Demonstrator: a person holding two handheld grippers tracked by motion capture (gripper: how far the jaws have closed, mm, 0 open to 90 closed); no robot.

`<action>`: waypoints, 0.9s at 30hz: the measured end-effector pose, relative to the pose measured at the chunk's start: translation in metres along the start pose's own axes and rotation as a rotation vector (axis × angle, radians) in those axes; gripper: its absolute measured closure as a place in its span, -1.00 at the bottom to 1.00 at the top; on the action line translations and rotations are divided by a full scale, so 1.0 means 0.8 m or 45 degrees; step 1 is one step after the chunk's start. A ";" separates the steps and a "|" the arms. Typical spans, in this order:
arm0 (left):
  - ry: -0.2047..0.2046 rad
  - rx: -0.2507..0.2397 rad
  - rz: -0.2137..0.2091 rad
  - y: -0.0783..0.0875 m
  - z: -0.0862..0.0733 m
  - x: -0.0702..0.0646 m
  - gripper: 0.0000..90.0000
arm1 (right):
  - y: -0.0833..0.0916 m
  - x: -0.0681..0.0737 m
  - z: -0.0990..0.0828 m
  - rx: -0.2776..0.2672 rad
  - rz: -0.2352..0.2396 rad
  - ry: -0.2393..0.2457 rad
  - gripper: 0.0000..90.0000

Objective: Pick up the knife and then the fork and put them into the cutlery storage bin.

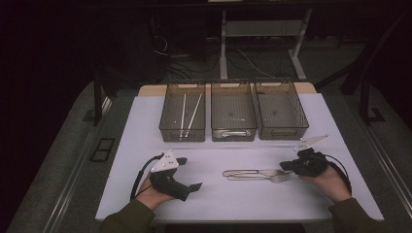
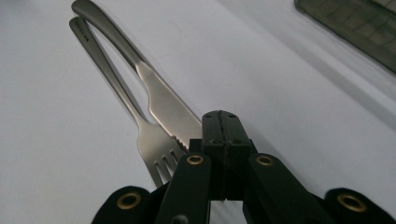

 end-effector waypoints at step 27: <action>0.003 0.004 0.000 0.000 0.000 0.000 -1.00 | 0.010 0.036 -0.005 0.068 0.116 0.101 0.73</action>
Point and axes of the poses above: each handheld gripper's, and its own axes: y roughly backward along the jaws, z roughly out of its top, x roughly to its left, the point moved 1 cm from there along -y, roughly forward along the jaws, and after that the axes turned 11 degrees about z, right-handed, at the moved point
